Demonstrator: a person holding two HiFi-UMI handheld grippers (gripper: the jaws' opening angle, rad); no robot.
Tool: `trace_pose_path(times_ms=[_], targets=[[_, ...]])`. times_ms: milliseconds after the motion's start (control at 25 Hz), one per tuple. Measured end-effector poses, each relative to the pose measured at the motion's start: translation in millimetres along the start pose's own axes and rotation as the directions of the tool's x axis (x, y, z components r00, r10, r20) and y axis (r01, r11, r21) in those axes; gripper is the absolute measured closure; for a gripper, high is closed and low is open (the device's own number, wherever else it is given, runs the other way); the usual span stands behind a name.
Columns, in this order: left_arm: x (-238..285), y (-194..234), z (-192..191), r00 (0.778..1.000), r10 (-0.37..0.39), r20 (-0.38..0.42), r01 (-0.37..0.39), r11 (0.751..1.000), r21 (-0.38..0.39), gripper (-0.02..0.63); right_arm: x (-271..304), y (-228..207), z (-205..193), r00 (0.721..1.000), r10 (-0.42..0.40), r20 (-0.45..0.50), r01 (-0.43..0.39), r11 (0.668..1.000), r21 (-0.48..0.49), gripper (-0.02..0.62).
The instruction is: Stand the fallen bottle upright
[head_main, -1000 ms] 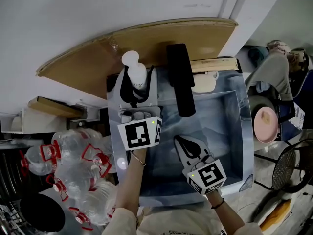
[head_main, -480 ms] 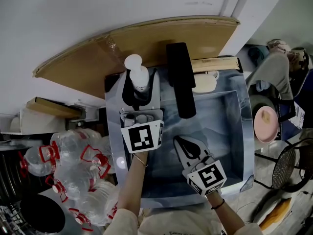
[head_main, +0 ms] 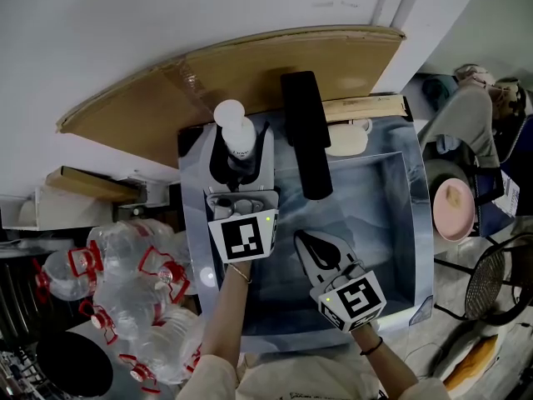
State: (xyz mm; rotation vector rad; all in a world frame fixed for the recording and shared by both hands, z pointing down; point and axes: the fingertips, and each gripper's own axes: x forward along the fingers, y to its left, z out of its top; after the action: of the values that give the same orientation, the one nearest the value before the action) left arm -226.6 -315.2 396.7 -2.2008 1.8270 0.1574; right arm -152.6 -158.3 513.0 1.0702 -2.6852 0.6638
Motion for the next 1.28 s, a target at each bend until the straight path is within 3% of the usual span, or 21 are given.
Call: trace_pose_path(times_ms=[400,600,760,1280], targets=[[-7.8,1.6,-4.3,0.999,-0.029,-0.013,0.029,1.0,0.004,0.339,-0.7,9.2,10.3,0.999,0.016,0.029,-0.016,1.0,-0.017,0.591],[-7.7,-1.0,-14.1,0.994,-0.048,-0.098,0.052,0.998,0.034,0.324,-1.8,18.2,19.3,0.998,0.029,0.052,-0.028,0.999,-0.03,0.592],[-7.7,0.6,-20.5,0.989,-0.053,-0.141,0.055,0.998,0.008,0.282,-4.6,19.5,22.3,0.998,0.025,0.059,-0.023,0.999,-0.032,0.591],[-36.9,-0.5,6.6,0.979,-0.084,-0.188,0.084,0.996,-0.009,0.272,-23.5,27.4,48.1,0.993,0.011,0.116,-0.003,0.997,-0.073,0.592]])
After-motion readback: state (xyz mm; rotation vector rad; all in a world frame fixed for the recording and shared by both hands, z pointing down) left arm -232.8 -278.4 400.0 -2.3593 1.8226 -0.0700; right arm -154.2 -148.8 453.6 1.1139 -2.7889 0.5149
